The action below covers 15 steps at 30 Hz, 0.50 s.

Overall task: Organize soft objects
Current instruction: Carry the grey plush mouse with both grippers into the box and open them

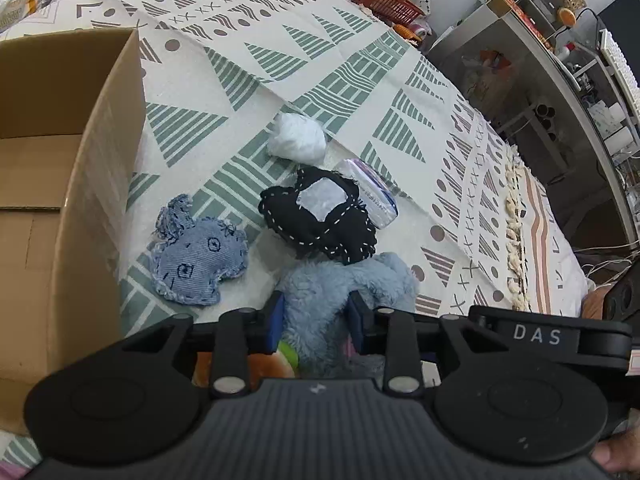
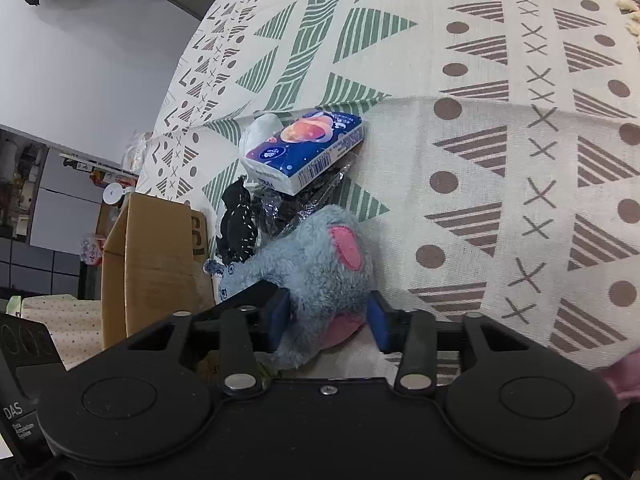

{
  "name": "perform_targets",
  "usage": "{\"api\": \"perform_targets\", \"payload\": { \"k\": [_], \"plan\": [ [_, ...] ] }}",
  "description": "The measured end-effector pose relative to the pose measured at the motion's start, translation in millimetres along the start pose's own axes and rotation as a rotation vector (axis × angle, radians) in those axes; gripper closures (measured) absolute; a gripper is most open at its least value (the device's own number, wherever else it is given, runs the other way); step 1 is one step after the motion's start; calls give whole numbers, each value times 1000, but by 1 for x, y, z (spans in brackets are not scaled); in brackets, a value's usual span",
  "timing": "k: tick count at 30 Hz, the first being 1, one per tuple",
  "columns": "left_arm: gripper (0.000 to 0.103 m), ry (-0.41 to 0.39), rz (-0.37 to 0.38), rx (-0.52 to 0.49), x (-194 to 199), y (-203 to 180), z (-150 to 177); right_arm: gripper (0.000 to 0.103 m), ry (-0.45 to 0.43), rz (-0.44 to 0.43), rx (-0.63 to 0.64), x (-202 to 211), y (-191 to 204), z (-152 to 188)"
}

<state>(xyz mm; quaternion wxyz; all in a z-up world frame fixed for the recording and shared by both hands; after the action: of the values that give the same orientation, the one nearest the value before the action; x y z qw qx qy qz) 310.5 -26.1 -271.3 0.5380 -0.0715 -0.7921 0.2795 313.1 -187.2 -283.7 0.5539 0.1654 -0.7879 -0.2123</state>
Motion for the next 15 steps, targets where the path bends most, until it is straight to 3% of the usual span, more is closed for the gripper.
{"api": "perform_targets", "payload": {
  "k": [6,15],
  "plan": [
    [77,-11,13,8,8,-1,0,75,-23,19,23,1,6,1],
    [78,-70,44,6,43,-14,7,77,-102,20,69,31,20,8]
  ]
}}
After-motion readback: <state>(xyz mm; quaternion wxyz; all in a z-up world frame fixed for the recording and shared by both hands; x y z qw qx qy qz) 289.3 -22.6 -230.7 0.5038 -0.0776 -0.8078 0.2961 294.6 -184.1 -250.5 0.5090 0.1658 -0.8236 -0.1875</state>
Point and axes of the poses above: each gripper's, at about its wrist camera, not at the fingertips, and x roughly against the way its jaws point, y to its left, z to its underside, the point moved 7 cm from there along -x, roughly the way its jaws point, and after that the axes turned 12 degrees about x, right-handed, at the moved point
